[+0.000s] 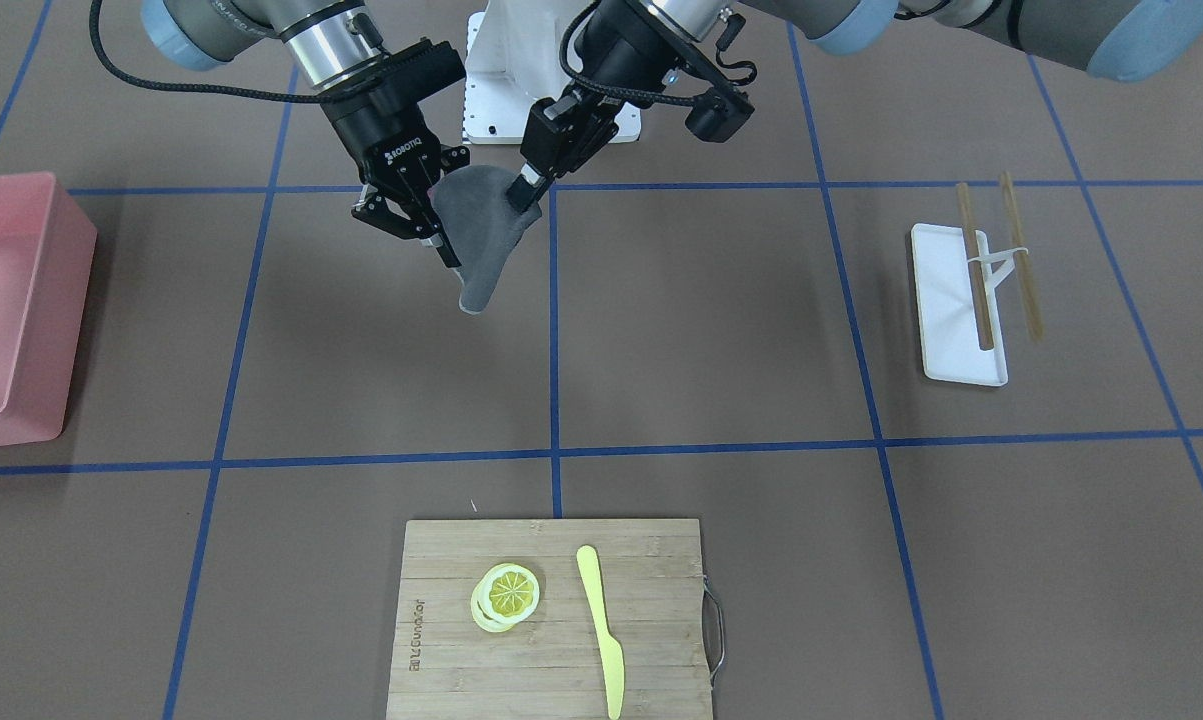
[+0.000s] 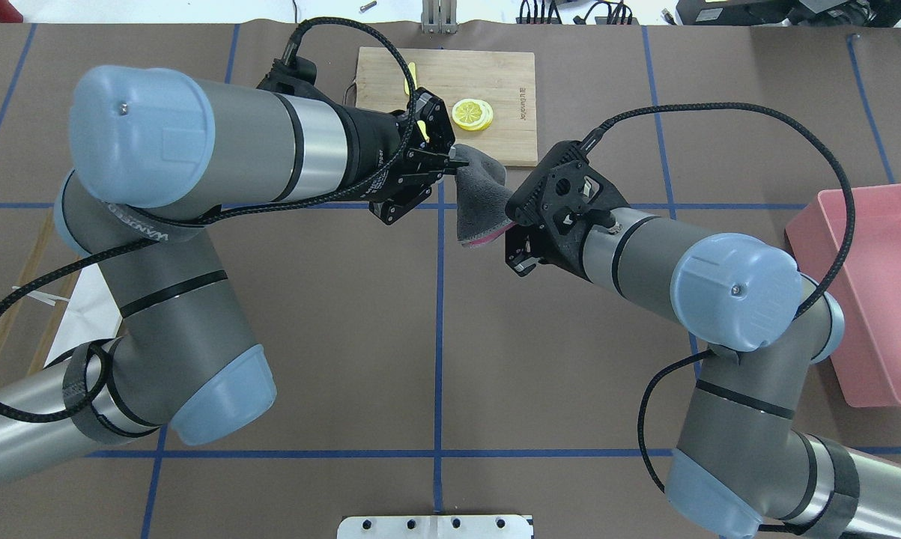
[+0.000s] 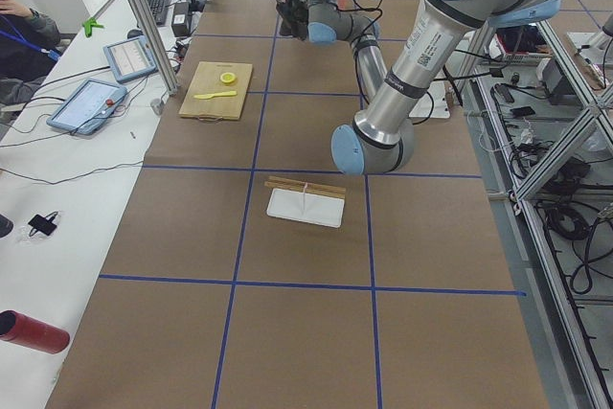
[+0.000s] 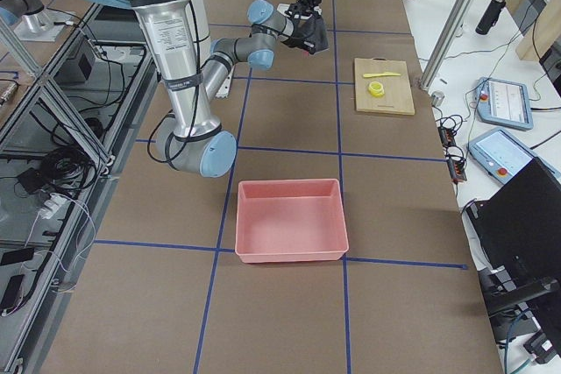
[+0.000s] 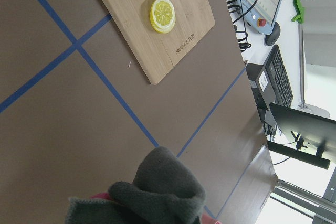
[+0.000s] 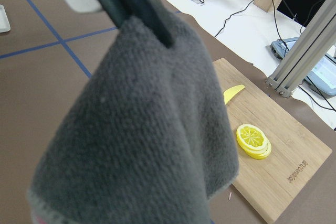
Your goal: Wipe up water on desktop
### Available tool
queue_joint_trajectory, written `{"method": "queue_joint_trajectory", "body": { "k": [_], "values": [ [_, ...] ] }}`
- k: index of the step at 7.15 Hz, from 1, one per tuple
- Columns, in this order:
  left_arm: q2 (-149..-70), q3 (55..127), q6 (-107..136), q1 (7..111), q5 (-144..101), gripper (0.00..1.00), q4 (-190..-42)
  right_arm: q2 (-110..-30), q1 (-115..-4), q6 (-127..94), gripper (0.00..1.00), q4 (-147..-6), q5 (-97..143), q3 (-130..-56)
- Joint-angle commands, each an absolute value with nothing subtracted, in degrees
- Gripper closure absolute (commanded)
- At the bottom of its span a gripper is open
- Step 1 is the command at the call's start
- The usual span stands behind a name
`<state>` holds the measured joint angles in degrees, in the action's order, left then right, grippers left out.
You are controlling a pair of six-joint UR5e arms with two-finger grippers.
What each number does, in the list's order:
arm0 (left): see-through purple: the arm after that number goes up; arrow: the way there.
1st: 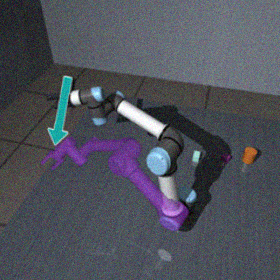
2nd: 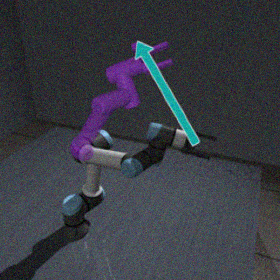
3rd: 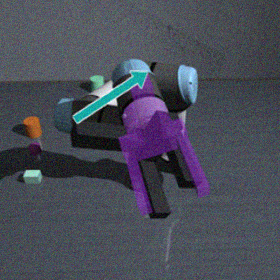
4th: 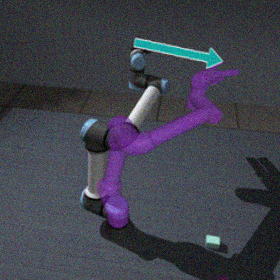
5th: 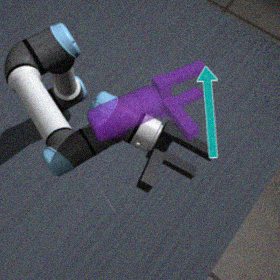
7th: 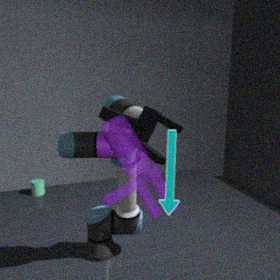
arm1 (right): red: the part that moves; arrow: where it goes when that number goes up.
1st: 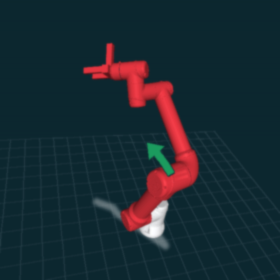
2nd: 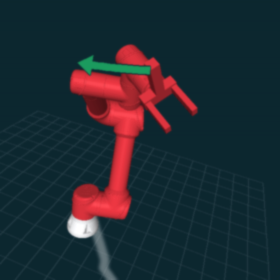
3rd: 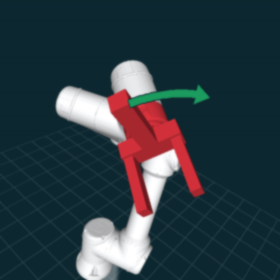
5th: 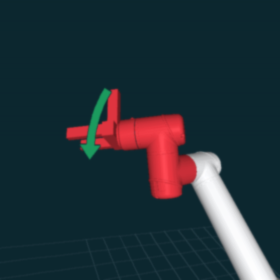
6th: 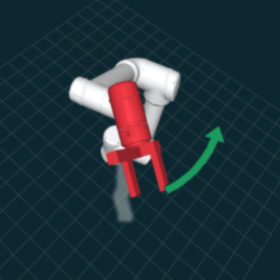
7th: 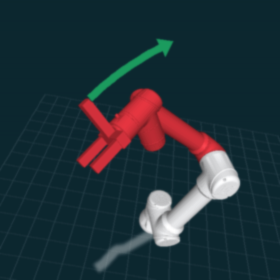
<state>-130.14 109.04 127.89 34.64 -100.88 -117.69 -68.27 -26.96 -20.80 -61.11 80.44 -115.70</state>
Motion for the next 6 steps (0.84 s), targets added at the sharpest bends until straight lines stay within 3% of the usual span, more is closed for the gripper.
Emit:
{"method": "queue_joint_trajectory", "body": {
  "k": [1, 2, 6],
  "values": [
    [-128.42, 109.16, 119.61, 34.89, -100.72, 0.49, -117.60, -68.38, -27.07, -23.12, 1.00, -61.17, 80.51, -115.75],
    [-125.01, 110.29, 114.49, 35.07, -100.29, 0.02, -117.51, -68.38, -28.29, -23.12, 1.00, -61.26, 80.51, -115.75],
    [-116.32, 111.18, 95.26, 37.87, -100.98, 0.02, -117.25, -68.73, -33.64, -24.42, 1.00, -63.35, 80.60, -115.49]
  ]
}}
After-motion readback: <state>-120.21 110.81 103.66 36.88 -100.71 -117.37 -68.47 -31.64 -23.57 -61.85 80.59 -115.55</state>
